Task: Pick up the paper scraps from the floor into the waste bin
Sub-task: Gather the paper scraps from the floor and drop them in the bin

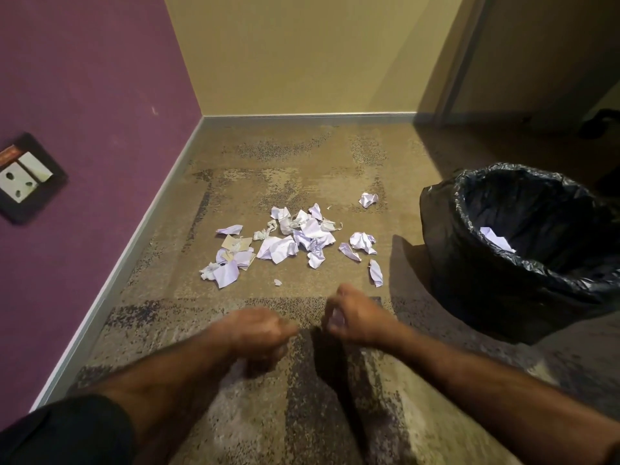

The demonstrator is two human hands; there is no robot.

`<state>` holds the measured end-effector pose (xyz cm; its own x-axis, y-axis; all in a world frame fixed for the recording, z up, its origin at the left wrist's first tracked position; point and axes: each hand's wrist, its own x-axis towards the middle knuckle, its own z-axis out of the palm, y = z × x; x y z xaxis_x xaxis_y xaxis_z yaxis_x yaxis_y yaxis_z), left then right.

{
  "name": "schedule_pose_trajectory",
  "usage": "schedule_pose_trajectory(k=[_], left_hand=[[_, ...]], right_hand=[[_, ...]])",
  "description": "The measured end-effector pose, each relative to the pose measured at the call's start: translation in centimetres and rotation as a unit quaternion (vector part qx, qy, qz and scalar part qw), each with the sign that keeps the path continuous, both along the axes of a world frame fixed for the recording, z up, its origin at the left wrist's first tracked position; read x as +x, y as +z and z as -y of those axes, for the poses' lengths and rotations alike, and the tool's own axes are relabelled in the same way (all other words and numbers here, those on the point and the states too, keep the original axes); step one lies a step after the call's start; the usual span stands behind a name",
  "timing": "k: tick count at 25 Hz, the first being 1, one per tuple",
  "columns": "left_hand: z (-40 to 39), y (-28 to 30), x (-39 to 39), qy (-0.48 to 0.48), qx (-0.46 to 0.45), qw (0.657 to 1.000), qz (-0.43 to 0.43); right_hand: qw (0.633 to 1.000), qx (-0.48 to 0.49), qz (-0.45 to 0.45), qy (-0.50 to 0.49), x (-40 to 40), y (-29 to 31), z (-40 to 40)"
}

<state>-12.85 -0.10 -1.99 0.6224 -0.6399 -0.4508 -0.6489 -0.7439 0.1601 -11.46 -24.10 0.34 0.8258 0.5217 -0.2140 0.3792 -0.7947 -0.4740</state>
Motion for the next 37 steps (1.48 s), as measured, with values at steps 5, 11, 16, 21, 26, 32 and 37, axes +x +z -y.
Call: schedule_pose_trajectory(k=[5, 11, 16, 21, 26, 32, 37], left_hand=[[8.4, 9.2, 9.0, 0.018, -0.141, 0.964, 0.225], [22.8, 17.0, 10.9, 0.100, -0.354, 0.895, 0.253], [30.4, 17.5, 10.8, 0.100, -0.393, 0.890, 0.206], [25.5, 14.8, 11.7, 0.138, -0.395, 0.877, 0.236], [14.3, 10.3, 13.1, 0.202, -0.272, 0.894, 0.293], [-0.6, 1.1, 12.1, 0.360, -0.090, 0.906, 0.204], [-7.6, -4.3, 11.2, 0.430, -0.057, 0.878, 0.203]], right_hand=[[0.982, 0.059, 0.171, -0.049, 6.7, 11.2, 5.0], [0.950, 0.037, 0.213, -0.225, 8.4, 16.0, 18.2], [0.936, -0.036, 0.162, -0.312, 8.8, 14.9, 24.4], [0.930, -0.065, 0.162, -0.324, 9.7, 14.0, 22.2], [0.916, -0.055, 0.324, -0.229, 11.0, 13.5, 12.8], [0.970, -0.031, 0.185, -0.154, 11.5, 3.5, 1.6], [0.961, -0.033, 0.092, -0.258, 13.0, -4.8, 0.2]])
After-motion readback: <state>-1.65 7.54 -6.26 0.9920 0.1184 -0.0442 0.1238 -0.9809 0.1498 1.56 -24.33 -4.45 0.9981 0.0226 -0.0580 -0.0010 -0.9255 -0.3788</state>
